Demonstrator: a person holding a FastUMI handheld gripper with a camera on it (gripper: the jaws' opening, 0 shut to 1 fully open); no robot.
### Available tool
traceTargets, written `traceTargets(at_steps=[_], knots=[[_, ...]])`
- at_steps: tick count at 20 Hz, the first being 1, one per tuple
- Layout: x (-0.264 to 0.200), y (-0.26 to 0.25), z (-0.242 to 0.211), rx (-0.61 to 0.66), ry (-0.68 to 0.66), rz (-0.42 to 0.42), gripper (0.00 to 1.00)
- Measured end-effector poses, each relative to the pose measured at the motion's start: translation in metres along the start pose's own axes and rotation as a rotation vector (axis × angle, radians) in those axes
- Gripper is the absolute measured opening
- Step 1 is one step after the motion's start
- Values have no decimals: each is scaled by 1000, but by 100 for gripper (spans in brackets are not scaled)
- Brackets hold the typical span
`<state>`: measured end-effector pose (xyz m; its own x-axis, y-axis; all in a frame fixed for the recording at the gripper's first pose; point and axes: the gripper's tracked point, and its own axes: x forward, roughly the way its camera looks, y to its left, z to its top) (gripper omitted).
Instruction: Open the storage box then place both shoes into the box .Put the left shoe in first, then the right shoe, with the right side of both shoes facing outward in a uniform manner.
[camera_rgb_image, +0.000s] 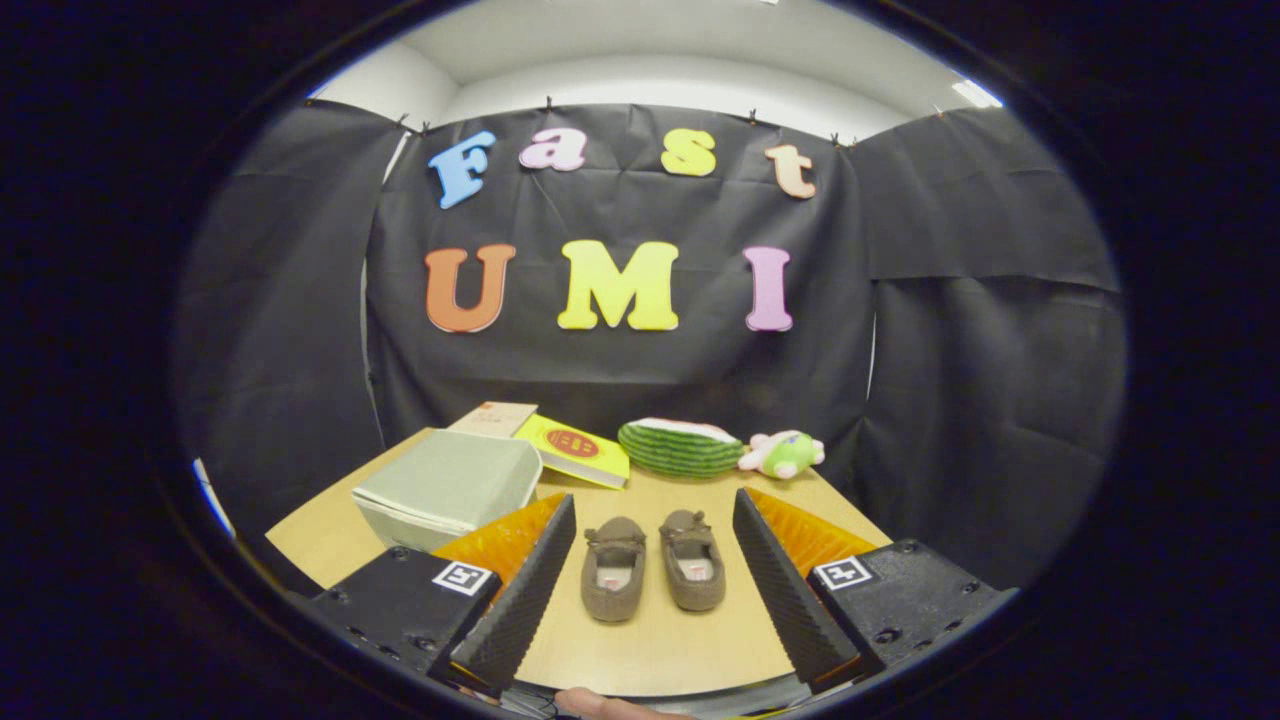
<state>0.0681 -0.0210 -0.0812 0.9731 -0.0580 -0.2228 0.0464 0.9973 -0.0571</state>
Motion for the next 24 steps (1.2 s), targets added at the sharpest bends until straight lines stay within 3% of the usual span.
traceTargets(at_steps=[2,6,14,19,24], knots=[[19,-5,-11,-3,34,-26,100],[49,11,-23,28,82,26,100],[153,58,-40,301,249,293,100],[216,105,-53,437,423,574,100],[245,142,-64,633,660,876,100]])
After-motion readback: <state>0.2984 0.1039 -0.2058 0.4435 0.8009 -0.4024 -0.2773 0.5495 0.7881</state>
